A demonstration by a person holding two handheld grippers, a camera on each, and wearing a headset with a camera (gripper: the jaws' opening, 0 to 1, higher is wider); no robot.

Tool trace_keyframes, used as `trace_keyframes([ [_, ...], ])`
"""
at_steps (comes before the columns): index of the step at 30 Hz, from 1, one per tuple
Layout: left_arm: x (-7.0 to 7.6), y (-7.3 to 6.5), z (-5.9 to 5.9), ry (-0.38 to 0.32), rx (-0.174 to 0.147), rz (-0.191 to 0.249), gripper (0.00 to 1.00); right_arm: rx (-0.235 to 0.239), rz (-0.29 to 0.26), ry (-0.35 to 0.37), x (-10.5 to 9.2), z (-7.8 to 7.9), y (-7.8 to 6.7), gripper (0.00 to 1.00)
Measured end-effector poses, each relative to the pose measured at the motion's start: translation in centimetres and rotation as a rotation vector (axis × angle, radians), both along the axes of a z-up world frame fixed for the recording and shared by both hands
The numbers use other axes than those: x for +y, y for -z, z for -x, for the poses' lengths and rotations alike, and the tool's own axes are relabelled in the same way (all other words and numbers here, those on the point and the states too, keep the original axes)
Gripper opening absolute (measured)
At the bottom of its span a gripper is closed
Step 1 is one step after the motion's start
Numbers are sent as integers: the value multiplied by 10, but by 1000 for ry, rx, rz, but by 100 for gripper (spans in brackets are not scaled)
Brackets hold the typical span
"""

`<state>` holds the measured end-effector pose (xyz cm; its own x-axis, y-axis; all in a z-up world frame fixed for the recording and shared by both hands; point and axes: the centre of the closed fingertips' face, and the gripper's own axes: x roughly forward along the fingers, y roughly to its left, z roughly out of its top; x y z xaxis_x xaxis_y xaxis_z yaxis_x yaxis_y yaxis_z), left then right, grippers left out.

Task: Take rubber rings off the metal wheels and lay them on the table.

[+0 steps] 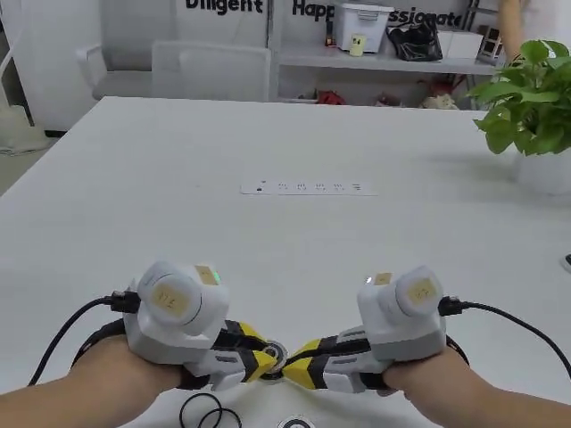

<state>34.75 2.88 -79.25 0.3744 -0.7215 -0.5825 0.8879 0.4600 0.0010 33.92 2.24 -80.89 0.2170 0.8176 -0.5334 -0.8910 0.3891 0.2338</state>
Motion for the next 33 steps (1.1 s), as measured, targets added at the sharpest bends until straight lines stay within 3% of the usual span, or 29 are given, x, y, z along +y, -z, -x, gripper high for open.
trace_keyframes([
  [8, 0, 0, 0, 1, 13, -20, 14, 28, -14, 17, 0, 0, 0, 1],
  [13, 0, 1, 0, 12, -9, -42, 13, 45, -21, 38, -1, -1, -1, 0],
  [19, 1, 1, 0, 17, -18, -50, 13, 102, -46, 88, -3, -3, -1, 0],
  [28, 0, 1, 2, 22, -28, -57, 13, 183, -140, 197, -8, -13, -9, 0],
  [33, -1, 1, 2, 17, -29, -60, 13, 166, -135, 195, -7, -11, -10, 0],
])
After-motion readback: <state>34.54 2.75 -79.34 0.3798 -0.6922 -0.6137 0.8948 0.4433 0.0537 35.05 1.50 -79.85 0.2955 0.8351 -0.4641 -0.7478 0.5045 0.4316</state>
